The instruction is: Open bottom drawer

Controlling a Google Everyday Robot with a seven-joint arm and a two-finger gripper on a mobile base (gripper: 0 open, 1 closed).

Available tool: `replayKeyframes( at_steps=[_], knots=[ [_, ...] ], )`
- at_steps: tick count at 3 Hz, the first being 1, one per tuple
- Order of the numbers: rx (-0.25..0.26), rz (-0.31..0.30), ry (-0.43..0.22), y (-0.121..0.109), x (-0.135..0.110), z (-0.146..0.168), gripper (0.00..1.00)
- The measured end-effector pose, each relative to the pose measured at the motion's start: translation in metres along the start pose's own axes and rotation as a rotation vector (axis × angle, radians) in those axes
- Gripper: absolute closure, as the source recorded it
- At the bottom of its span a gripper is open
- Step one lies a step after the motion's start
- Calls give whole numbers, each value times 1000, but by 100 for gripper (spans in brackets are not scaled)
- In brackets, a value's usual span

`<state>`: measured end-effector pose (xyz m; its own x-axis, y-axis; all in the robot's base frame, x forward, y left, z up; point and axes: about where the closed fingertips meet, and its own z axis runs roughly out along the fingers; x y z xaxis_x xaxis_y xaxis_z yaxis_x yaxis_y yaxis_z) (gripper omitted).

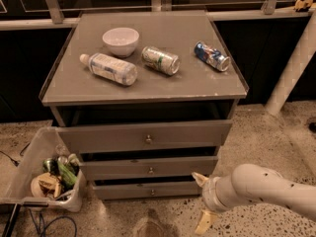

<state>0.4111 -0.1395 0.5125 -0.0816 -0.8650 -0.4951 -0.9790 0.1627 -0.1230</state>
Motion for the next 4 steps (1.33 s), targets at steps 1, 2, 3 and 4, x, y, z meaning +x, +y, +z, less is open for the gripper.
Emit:
replayKeyframes(
  at_steps=[1,2,3,4],
  knots=[
    [-14,25,10,-11,19,25,0],
    [-11,48,-21,-27,45,57,0],
    [-23,44,-59,-39,68,97,0],
    [-25,37,-119,-49,82,132,0]
  ],
)
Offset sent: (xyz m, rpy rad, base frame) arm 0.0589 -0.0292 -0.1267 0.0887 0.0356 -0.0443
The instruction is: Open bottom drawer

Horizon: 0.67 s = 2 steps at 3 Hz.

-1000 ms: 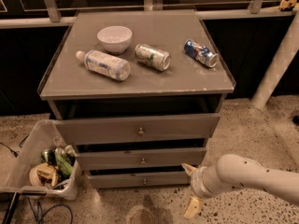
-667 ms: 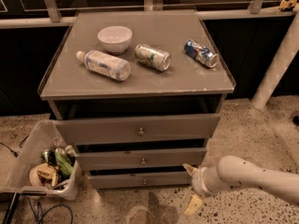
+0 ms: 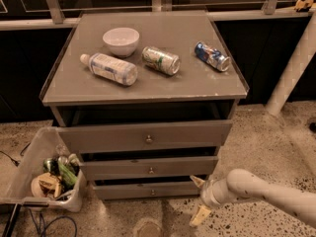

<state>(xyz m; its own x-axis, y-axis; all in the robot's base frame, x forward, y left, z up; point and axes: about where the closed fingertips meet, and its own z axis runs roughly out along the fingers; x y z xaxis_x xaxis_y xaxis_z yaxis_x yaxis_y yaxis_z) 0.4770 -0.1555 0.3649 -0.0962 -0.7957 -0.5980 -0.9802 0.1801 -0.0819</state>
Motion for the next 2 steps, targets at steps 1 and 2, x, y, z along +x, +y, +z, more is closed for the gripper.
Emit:
replayKeyframes(
  at_steps=[1,2],
  knots=[
    [26,-14,-89,-9,31,52,0],
    [26,-14,-89,-9,31,52,0]
  ],
)
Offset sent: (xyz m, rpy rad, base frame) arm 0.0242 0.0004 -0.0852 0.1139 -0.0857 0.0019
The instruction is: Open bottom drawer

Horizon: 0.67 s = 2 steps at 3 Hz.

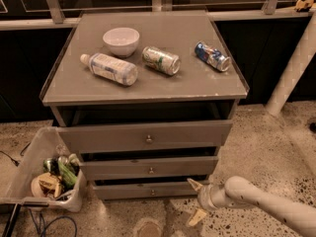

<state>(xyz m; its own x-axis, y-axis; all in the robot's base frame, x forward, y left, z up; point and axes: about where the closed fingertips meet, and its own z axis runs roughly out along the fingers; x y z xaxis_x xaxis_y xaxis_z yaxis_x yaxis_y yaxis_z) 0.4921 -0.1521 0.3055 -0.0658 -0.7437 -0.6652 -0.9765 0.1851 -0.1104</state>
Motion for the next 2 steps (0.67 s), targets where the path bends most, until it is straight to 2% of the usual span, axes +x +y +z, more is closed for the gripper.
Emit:
replayKeyframes(
  at_steps=[1,2],
  knots=[
    [-25,1,14,2,1,21,0],
    [-58,15,41,0,8,59,0]
  ],
)
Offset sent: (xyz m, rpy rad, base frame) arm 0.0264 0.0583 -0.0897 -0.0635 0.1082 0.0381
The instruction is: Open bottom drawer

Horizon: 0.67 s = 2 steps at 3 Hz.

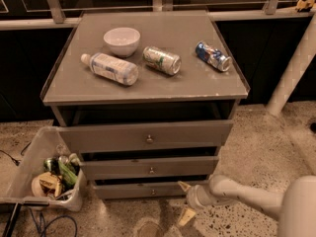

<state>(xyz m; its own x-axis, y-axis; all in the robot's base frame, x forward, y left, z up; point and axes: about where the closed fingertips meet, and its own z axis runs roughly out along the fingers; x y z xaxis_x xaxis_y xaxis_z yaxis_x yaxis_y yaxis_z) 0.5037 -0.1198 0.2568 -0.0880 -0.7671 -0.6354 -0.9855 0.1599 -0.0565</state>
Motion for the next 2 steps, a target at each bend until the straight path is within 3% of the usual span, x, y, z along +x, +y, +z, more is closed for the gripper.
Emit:
replayKeyframes(
  at_steps=[2],
  knots=[
    [3,-3,53,-10,12,61,0]
  ],
)
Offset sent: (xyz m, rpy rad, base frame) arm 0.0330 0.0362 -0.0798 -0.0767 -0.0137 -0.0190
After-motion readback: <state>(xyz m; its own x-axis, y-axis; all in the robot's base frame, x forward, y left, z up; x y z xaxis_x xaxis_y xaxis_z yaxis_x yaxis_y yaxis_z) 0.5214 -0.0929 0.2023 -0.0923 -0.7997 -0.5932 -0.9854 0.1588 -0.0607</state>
